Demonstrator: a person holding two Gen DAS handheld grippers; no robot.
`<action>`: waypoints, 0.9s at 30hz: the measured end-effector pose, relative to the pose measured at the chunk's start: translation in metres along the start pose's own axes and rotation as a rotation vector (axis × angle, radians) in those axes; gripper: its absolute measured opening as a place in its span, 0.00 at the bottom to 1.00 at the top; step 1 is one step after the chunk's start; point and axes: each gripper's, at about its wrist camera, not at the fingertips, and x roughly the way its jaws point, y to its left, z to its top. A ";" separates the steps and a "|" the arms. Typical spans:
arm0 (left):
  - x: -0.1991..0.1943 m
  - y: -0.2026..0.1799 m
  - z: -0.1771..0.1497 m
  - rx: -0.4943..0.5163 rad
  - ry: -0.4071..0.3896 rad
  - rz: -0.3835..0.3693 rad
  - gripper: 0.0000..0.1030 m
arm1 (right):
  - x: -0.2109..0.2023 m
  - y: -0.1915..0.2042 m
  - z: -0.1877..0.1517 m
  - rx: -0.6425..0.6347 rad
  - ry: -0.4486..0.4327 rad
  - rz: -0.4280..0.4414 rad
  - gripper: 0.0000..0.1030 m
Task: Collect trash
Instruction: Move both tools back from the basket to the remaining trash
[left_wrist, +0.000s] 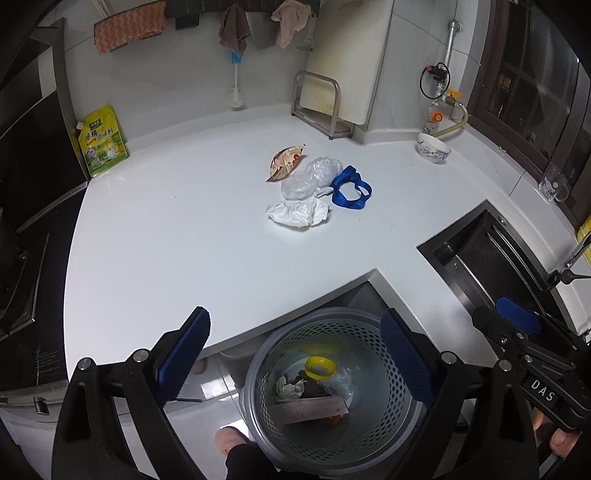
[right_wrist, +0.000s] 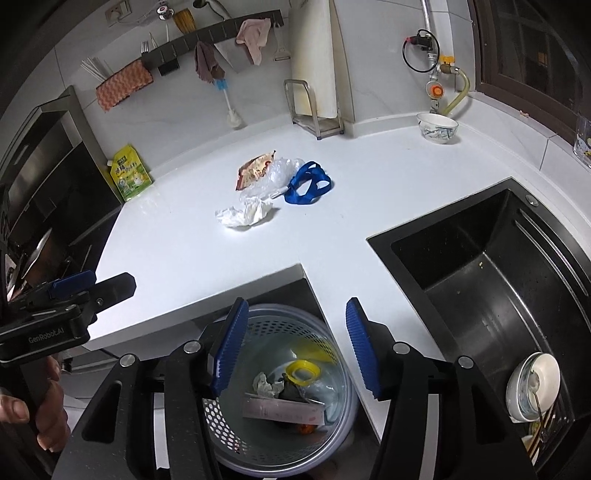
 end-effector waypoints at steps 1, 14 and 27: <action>-0.002 0.000 0.000 0.001 -0.005 0.004 0.89 | 0.000 0.000 0.000 0.004 0.001 0.003 0.52; -0.021 0.003 0.006 0.027 -0.039 0.043 0.89 | -0.001 -0.010 -0.003 0.067 -0.027 0.027 0.53; -0.003 0.026 0.043 0.033 -0.083 0.053 0.89 | 0.024 -0.008 0.033 0.089 -0.055 0.012 0.53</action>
